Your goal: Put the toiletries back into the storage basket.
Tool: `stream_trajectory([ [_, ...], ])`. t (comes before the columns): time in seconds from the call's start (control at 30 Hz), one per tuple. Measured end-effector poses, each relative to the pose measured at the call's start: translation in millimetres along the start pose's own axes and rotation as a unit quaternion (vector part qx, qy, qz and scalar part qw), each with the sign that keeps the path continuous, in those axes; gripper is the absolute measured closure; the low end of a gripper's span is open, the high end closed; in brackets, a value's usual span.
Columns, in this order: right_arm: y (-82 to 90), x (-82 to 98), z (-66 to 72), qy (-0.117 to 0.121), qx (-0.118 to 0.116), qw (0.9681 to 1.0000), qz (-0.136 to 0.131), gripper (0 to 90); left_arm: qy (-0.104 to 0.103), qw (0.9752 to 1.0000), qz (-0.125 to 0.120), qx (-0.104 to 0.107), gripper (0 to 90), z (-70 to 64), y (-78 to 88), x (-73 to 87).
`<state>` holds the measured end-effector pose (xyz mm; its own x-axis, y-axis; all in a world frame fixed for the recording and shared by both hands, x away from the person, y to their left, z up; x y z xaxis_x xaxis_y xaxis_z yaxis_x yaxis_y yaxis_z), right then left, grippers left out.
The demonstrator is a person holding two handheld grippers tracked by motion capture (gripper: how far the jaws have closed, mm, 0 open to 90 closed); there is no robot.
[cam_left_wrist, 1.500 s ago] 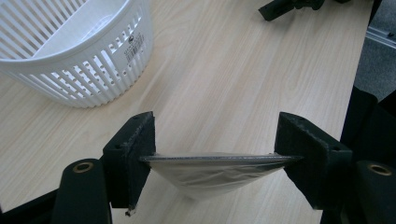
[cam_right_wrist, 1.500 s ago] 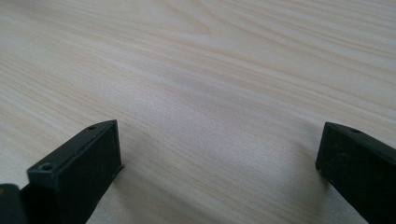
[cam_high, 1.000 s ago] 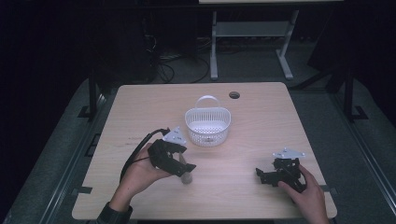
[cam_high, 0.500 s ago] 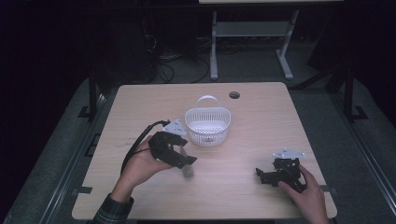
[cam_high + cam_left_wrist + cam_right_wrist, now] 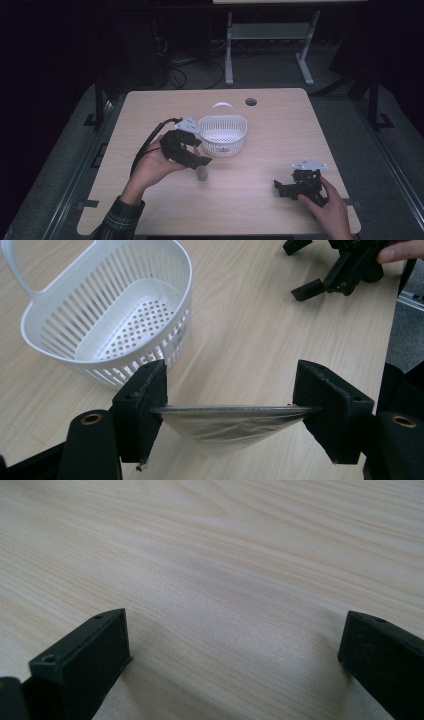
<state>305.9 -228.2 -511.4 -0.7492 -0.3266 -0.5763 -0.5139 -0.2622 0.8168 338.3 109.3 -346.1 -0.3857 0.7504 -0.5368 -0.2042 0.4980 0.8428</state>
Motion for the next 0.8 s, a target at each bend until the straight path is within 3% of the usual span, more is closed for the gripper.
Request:
stream_trajectory([
  [0.8,0.0,0.0,0.0,0.000,0.000,1.0000,0.000,0.0,0.002,0.9998,-0.018,-0.001,29.5,16.2,14.8,-16.3],
])
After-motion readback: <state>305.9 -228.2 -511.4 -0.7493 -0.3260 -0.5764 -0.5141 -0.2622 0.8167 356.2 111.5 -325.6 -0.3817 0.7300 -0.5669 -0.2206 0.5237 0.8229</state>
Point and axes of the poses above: each handheld gripper's, and its own axes: y roughly backward along the jaws, x roughly out of its underside, z roughly to its left, the point moved 4 cm from there along -y, roughly forward along the jaws, and after that the axes turned 9 degrees about z, right-handed, at the moved point
